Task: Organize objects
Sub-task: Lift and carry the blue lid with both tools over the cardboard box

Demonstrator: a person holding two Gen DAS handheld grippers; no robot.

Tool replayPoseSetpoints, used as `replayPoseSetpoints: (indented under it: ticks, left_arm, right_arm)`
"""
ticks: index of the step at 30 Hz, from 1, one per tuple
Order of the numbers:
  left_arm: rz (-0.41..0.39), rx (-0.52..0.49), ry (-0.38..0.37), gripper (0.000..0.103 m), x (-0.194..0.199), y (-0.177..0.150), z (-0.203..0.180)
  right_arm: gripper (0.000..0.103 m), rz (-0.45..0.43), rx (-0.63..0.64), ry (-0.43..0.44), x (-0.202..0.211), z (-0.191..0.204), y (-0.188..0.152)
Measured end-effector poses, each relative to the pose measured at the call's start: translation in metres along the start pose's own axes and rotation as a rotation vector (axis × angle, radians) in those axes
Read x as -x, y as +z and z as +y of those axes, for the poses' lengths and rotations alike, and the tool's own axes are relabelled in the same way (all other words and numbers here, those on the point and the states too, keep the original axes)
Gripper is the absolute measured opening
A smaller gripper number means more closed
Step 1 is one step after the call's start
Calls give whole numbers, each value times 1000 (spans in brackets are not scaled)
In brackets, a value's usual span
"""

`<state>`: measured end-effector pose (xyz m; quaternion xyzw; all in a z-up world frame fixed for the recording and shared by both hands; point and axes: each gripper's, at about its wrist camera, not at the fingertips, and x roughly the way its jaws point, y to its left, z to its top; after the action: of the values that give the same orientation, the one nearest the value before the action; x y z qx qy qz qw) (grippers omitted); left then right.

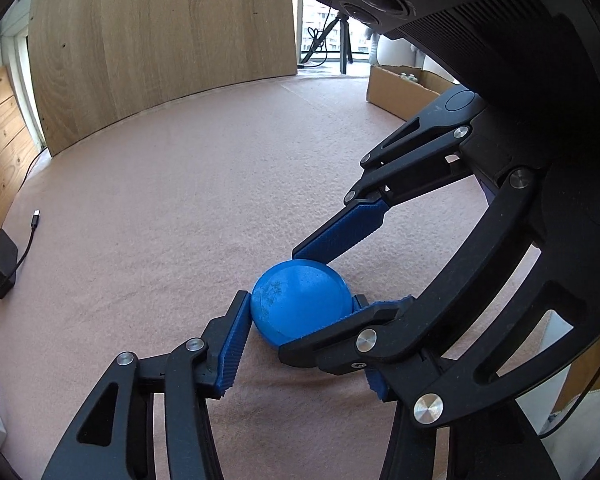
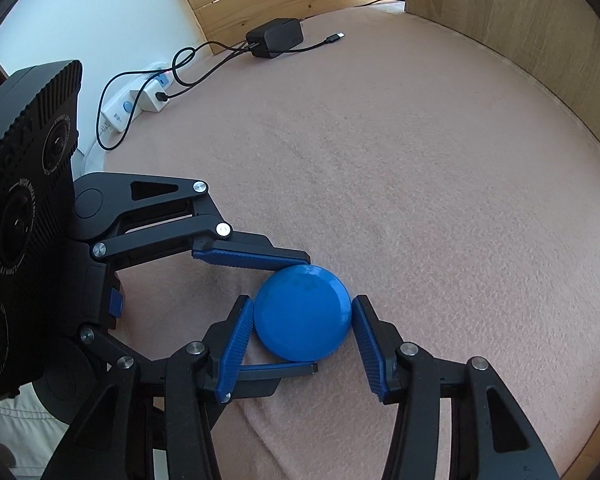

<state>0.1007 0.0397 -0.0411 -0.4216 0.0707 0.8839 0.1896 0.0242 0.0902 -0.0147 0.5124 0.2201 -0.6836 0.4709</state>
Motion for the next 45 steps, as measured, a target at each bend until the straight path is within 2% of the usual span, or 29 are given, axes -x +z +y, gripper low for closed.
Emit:
replayPoseSetpoints:
  ticks: [5, 14, 18, 29, 36, 45]
  left_arm:
    - [-44, -17, 7, 54, 12, 19, 0]
    - [-128, -100, 0, 54, 28, 61, -18]
    - [-132, -136, -14, 54, 29, 71, -30]
    - [-124, -202, -48, 54, 19, 92, -58]
    - [-137, -298, -115, 54, 6, 116, -98]
    - [-167, -475, -262, 54, -22, 162, -184]
  right_arm:
    - [46, -39, 2, -24, 21, 1, 4]
    - [46, -122, -9, -120, 72, -1, 3]
    - [46, -145, -36, -145, 88, -7, -5]
    - [46, -172, -98, -170, 101, -22, -20]
    - [46, -202, -176, -218, 123, -44, -46]
    - [46, -257, -362, -340, 169, -83, -112]
